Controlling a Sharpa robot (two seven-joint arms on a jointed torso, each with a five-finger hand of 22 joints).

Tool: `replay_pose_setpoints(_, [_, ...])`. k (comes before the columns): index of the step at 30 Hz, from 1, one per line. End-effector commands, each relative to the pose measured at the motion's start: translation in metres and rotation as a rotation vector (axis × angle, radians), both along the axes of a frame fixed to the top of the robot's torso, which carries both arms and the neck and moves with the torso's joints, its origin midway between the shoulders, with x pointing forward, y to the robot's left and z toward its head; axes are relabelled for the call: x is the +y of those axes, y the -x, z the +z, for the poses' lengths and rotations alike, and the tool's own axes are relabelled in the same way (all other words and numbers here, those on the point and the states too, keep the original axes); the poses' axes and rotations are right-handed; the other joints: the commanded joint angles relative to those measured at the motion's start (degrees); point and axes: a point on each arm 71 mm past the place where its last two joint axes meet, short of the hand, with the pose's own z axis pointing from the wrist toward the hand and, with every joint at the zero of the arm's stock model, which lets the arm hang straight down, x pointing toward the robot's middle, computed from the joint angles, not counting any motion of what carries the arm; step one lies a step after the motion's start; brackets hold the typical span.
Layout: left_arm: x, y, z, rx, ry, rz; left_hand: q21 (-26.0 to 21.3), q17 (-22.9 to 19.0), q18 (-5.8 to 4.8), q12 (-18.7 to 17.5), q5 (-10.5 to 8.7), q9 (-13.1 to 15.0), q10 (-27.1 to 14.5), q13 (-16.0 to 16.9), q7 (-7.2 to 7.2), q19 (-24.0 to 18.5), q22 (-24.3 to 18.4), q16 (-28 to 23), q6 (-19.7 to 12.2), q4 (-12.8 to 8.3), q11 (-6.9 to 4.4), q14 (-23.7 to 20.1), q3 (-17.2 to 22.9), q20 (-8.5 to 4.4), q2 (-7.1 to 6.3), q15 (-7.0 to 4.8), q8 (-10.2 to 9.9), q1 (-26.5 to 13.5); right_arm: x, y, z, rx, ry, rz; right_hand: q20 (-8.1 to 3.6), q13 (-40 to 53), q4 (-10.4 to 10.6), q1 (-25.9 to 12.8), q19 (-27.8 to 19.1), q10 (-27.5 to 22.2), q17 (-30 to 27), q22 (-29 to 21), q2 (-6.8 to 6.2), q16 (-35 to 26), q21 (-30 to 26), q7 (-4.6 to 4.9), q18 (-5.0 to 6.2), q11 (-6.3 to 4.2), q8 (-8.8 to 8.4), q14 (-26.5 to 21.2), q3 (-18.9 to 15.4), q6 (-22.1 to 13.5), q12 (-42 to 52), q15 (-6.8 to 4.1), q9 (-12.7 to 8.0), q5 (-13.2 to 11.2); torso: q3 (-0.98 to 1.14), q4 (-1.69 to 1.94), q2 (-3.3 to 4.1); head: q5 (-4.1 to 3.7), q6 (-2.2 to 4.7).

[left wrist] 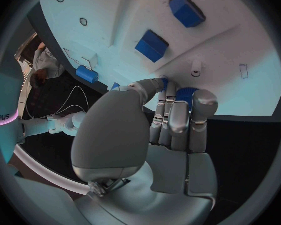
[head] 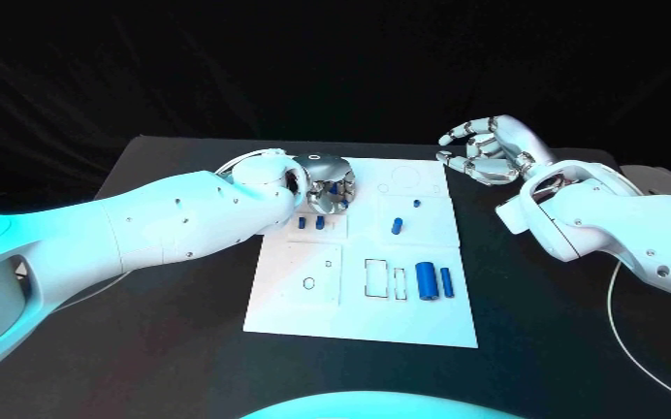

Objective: Assemble the parts on the task board

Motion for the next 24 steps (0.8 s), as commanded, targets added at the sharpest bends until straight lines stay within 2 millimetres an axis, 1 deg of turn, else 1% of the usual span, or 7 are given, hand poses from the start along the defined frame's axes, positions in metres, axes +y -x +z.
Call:
replay_pose_setpoints(1, [0.002, 0.005, -0.008, 0.025, 0.018, 0.0, 0.4, -0.1, -0.87, -0.5, -0.15, 0.1, 0.6, -0.4, 0.0, 0.4, 0.1, 0.3, 0.5, -0.1, 0.03, 0.5, 0.3, 0.04, -0.19, 0.01, -0.3, -0.6, 0.002, 0.001, 0.0, -0.001, 0.004, 0.017, 0.04, 0.1, 0.1, -0.5, -0.4, -0.2, 0.0, 0.0, -0.1, -0.3, -0.3, 0.05, 0.55, -0.11, 0.21, 1.7, 0.1, -0.3, 0.0, -0.5, 0.0, 0.3, 0.0, 0.01, 0.0, 0.06, 0.06])
replay_pose_setpoints(8, [0.009, 0.008, 0.0, 0.012, 0.082, 0.014, 0.6, -0.2, -0.91, -1.2, -0.17, 0.2, 1.2, -0.6, 0.04, 0.6, 0.4, 0.4, 0.9, -0.2, 0.06, 0.6, 0.4, 0.13, -0.25, 0.02, -0.4, -1.2, 0.001, 0.001, 0.0, -0.002, 0.004, 0.015, 0.04, 0.1, 0.1, -0.5, -0.4, -0.2, 0.0, 0.0, -0.1, -0.3, -0.3, 0.05, 0.55, -0.11, 0.21, 1.7, 0.1, -0.3, 0.0, -0.5, 0.0, 0.3, 0.01, 0.07, -0.02, -0.05, 0.24])
replay_pose_setpoints(13, [0.013, 0.009, 0.009, 0.0, 0.126, 0.021, 0.6, -0.3, -0.91, -1.5, -0.18, 0.2, 1.5, -0.6, 0.05, 0.6, 0.4, 0.4, 1.1, -0.3, 0.06, 0.7, 0.4, 0.16, -0.32, 0.01, -0.5, -1.4, 0.001, 0.001, 0.0, -0.003, 0.004, 0.014, 0.04, 0.1, 0.1, -0.5, -0.4, -0.2, 0.0, 0.0, -0.1, -0.3, -0.3, 0.05, 0.55, -0.11, 0.21, 1.7, 0.1, -0.3, 0.0, -0.5, 0.0, 0.3, -0.01, 0.07, 0.0, 0.08, 0.48])
replay_pose_setpoints(14, [0.014, 0.01, 0.011, -0.002, 0.136, 0.023, 0.6, -0.3, -0.91, -1.5, -0.18, 0.2, 1.5, -0.6, 0.05, 0.6, 0.4, 0.4, 1.1, -0.3, 0.06, 0.7, 0.4, 0.16, -0.32, 0.01, -0.5, -1.4, 0.001, 0.001, 0.0, -0.003, 0.004, 0.014, 0.04, 0.1, 0.1, -0.5, -0.4, -0.2, 0.0, 0.0, -0.1, -0.3, -0.3, 0.05, 0.55, -0.11, 0.21, 1.7, 0.1, -0.3, 0.0, -0.5, 0.0, 0.3, -0.04, 0.07, -0.01, 0.11, 0.51])
replay_pose_setpoints(19, [0.019, 0.013, 0.02, -0.002, 0.167, 0.029, 0.6, -0.4, -0.9, -1.7, -0.18, 0.2, 1.7, -0.7, 0.05, 0.6, 0.4, 0.3, 1.2, -0.3, 0.06, 0.7, 0.3, 0.18, -0.37, 0.01, -0.6, -1.6, 0.0, 0.001, -0.001, -0.003, 0.004, 0.013, 0.04, 0.1, 0.1, -0.5, -0.4, -0.2, 0.0, 0.0, -0.1, -0.3, -0.3, 0.05, 0.55, -0.11, 0.21, 1.7, 0.1, -0.3, 0.0, -0.5, 0.0, 0.3, -0.05, 0.1, -0.03, 0.16, 0.5])
replay_pose_setpoints(24, [0.032, 0.015, 0.027, 0.014, 0.172, 0.053, 0.6, -0.5, -0.9, -2.0, -0.2, 0.3, 2.0, -0.8, 0.02, 0.6, 0.4, 0.4, 1.4, -0.3, 0.03, 0.7, 0.3, 0.19, -0.44, 0.0, -0.7, -1.8, -0.001, 0.001, -0.001, -0.002, 0.004, 0.011, 0.04, 0.1, 0.1, -0.5, -0.4, -0.2, 0.0, 0.0, -0.1, -0.3, -0.3, 0.05, 0.55, -0.11, 0.21, 1.7, 0.1, -0.3, 0.0, -0.5, 0.0, 0.3, 0.05, 0.19, -0.1, 0.22, 0.47])
